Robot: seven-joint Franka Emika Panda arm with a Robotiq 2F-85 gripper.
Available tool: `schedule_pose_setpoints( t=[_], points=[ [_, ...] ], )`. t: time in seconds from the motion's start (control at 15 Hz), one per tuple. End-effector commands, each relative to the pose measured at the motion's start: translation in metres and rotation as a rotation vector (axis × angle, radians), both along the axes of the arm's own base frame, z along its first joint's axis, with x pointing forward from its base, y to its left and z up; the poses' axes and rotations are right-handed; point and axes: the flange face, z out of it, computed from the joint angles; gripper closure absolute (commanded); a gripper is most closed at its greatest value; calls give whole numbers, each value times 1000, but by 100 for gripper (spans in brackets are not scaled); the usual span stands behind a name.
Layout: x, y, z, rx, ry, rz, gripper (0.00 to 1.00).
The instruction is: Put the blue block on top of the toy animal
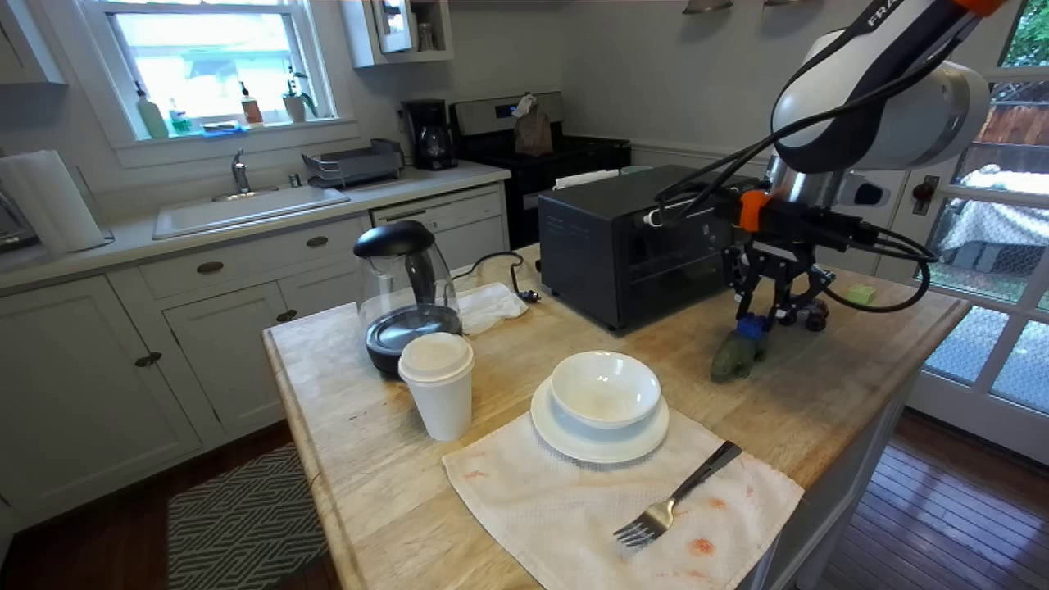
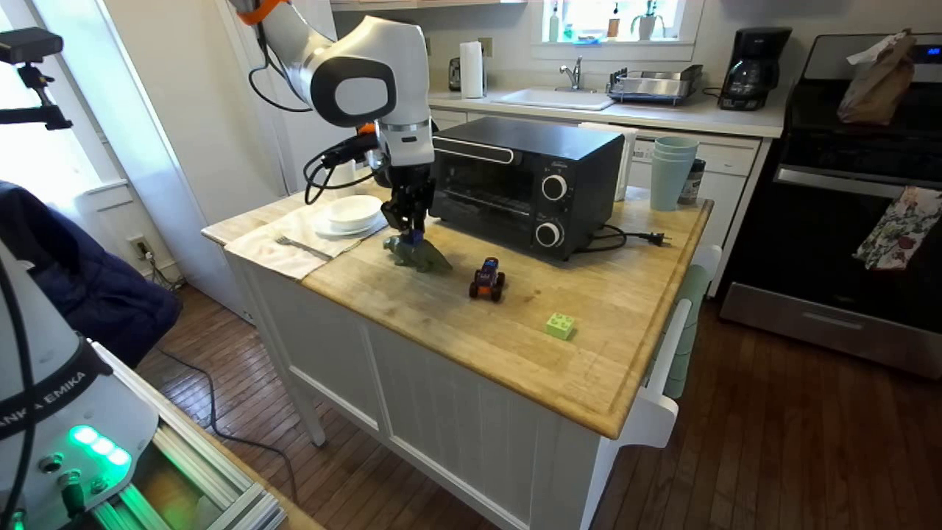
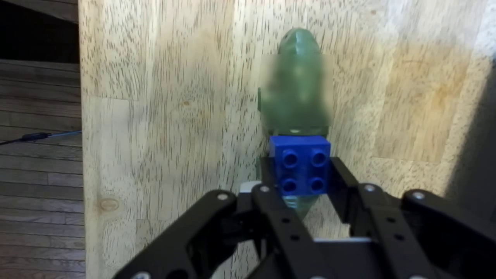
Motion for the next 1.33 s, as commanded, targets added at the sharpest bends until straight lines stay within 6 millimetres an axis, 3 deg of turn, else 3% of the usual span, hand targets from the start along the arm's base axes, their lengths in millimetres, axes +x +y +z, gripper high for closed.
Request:
schedule_pose_setpoints(
  t=[0.0,0.33,0.93,1.27],
  points=[
    [2,2,-2,8,5,-10,33],
    [2,2,-3,7,7,-8,0],
    [1,3,-3,11,18,-1,0],
    [-3,9,19,-32,14,183,0]
  ],
)
